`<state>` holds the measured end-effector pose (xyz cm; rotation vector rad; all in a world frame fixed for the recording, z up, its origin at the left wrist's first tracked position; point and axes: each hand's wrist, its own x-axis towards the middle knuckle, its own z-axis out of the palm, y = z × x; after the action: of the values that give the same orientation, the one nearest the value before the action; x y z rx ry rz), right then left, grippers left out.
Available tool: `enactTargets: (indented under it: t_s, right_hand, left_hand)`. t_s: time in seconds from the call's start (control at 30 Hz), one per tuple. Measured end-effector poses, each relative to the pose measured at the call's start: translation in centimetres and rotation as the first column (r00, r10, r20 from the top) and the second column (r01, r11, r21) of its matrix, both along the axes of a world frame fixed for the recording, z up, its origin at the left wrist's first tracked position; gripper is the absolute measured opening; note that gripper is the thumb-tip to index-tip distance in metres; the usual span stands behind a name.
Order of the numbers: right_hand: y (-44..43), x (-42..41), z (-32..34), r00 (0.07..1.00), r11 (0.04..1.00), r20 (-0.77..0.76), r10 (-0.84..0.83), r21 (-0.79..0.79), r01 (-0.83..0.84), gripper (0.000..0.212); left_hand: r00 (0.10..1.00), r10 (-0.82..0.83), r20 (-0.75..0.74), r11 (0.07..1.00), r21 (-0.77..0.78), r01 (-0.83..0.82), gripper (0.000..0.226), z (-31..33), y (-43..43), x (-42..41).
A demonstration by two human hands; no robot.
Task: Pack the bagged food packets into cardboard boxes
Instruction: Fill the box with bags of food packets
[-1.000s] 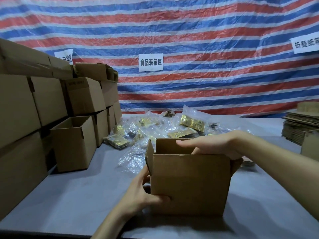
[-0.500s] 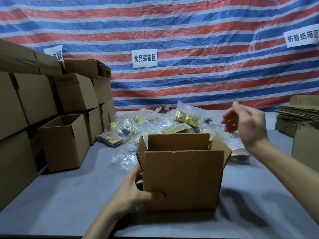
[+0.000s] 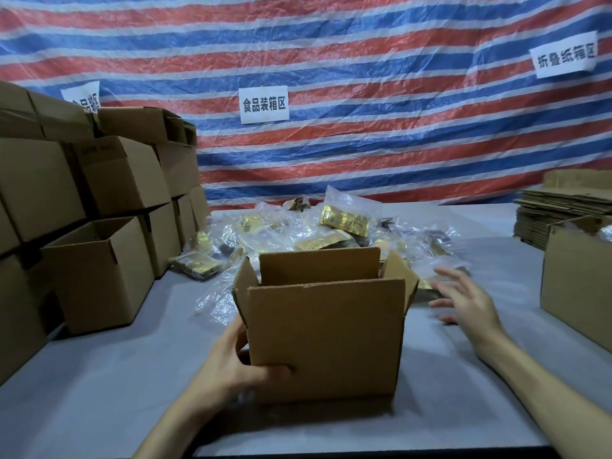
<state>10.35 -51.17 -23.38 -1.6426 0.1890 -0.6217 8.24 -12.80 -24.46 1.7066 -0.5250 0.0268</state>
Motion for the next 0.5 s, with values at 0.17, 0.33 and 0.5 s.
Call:
enactTargets:
  t_s: [0.17, 0.33, 0.5]
  right_hand:
    - [0.1, -0.5, 0.4, 0.994, 0.994, 0.007, 0.108, -0.02, -0.108, 0.034]
    - [-1.4, 0.2, 0.0, 0.989, 0.962, -0.014, 0.146, 0.234, -0.139, 0.031]
    - [-1.9, 0.1, -0.4, 0.997, 0.924, 0.041, 0.071, 0.373, -0.081, 0.025]
  left_hand:
    - [1.0, -0.005, -0.009, 1.0, 0.004, 0.005, 0.094, 0.0, -0.1, 0.0]
    - [1.0, 0.018, 0.018, 1.0, 0.023, -0.018, 0.092, -0.1, -0.1, -0.1]
    - [1.0, 0.019, -0.004, 0.999, 0.026, -0.019, 0.096, -0.3, 0.1, 0.2]
